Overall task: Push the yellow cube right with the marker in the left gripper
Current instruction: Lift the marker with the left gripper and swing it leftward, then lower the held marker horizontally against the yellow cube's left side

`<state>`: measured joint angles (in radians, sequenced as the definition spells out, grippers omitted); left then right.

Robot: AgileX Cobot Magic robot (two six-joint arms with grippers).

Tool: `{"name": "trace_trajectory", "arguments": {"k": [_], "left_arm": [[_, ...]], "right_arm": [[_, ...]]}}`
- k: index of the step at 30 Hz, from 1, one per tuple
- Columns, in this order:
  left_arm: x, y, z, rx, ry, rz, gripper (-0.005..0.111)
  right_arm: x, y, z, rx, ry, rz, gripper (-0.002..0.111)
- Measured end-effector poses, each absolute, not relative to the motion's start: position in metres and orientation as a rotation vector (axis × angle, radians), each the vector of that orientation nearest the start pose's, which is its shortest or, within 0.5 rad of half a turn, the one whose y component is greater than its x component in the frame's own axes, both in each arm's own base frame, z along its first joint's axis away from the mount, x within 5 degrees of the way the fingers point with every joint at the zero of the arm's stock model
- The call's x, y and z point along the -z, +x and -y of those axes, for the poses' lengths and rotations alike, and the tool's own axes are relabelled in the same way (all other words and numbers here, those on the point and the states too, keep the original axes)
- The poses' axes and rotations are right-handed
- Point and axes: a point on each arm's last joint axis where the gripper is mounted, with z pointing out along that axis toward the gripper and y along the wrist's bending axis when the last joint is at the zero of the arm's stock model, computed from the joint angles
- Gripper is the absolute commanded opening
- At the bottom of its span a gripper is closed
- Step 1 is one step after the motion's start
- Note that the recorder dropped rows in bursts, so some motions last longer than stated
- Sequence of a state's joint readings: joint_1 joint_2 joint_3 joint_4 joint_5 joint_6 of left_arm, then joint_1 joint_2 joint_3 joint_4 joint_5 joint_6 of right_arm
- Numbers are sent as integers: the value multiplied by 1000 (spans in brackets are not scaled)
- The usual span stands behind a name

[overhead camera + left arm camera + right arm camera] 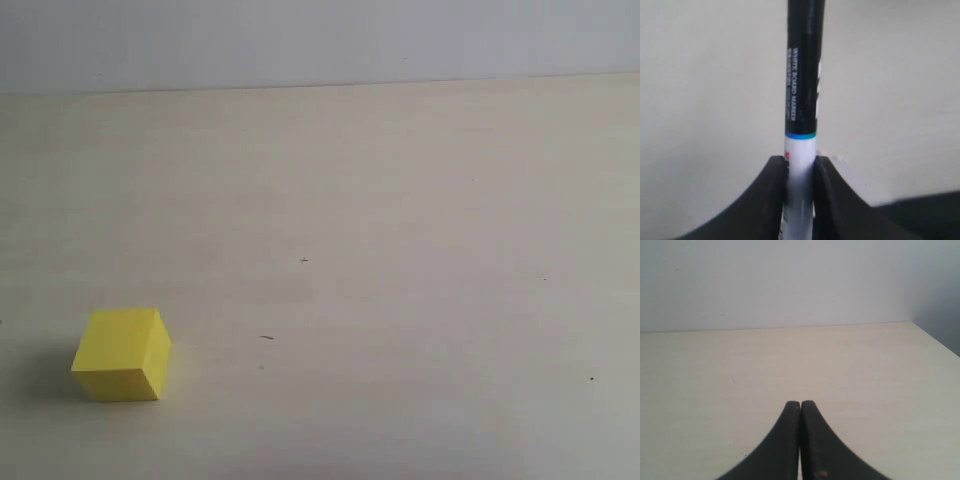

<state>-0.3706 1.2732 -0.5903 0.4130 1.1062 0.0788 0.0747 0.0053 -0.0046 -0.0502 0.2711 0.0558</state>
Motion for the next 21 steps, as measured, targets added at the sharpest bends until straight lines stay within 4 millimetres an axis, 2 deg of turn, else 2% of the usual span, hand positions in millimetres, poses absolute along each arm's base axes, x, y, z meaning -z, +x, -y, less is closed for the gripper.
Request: {"name": "trace_trajectory", "arguments": {"k": [1,5,8,16,21], "left_arm": [[-194,171,33,-551,1211,-2876,0],[-191,183,42,-495,1627,-2524,0],[-191,184,44,-499,1762,-2422,0],[-191,188,27,-514,1824,-2417,0],[-189,187,17,-450,1898,-2417,0]], "right_arm": [[-190,55,-3,-48,-49,-1755,0],[-190,55,-3,-48,-49,-1755,0],[-190,55,-3,-48,-49,-1755,0],[-190,55,-3,-48,-49,-1755,0],[-190,55,-3,-48,-49,-1755,0]]}}
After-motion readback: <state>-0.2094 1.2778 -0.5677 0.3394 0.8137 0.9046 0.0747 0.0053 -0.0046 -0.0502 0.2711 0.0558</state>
